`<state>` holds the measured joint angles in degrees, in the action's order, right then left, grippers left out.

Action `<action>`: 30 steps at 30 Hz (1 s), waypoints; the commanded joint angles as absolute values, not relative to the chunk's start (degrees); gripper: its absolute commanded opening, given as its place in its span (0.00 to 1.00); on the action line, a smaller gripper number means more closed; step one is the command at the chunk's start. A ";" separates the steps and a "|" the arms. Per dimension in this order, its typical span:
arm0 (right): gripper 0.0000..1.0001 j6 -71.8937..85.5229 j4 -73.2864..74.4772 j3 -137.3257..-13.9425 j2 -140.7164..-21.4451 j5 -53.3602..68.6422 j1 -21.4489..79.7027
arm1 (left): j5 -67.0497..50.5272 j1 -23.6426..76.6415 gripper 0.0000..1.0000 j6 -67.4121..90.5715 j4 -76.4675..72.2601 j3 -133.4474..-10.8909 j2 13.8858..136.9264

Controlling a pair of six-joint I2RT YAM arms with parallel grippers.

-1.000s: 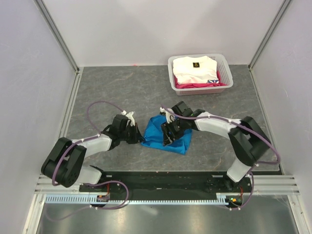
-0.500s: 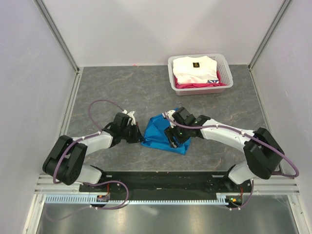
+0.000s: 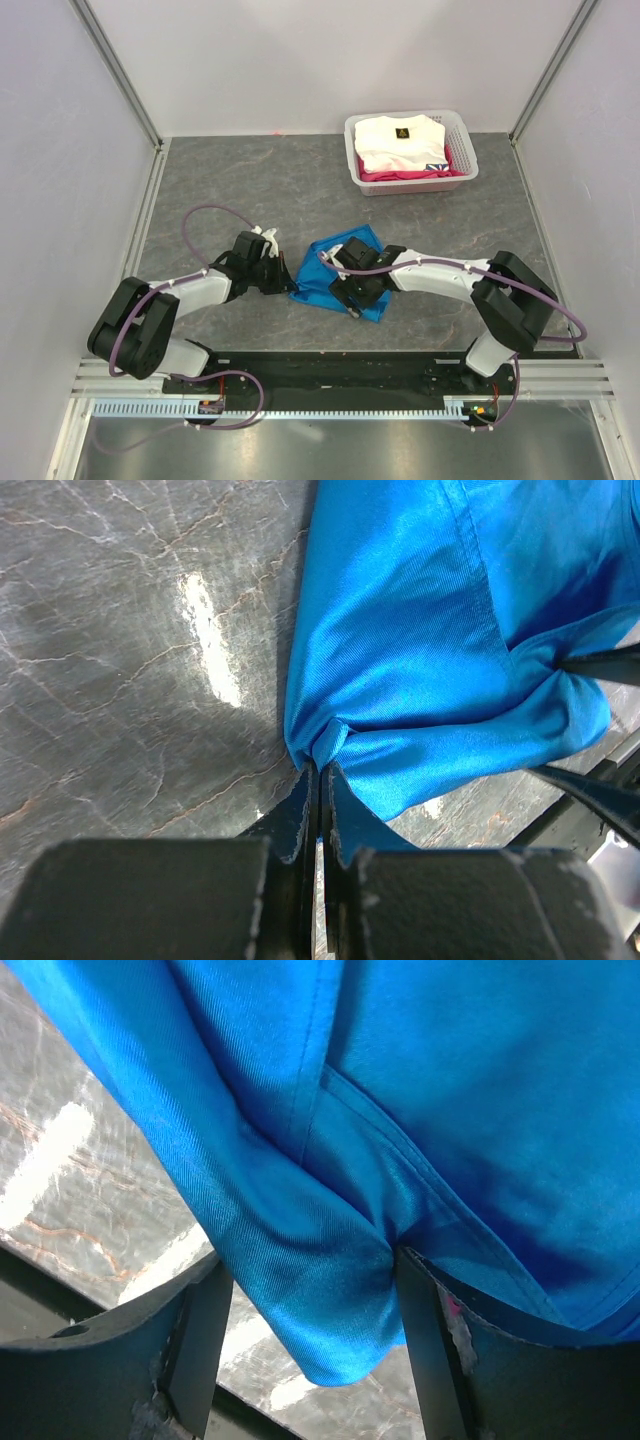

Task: Fold the napkin, place the utensils inside, and roll it up
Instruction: Roll the napkin with the utensil

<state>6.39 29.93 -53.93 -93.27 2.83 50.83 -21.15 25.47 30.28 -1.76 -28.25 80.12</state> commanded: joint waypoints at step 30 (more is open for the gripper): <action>0.18 18.54 46.94 -59.42 -97.38 -6.08 56.69 | -21.01 25.31 0.02 28.92 1.67 -30.76 82.79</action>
<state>17.30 44.07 -59.33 -96.47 -7.60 56.58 -22.70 25.50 30.33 -0.43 -29.45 81.65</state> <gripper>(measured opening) 0.194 0.033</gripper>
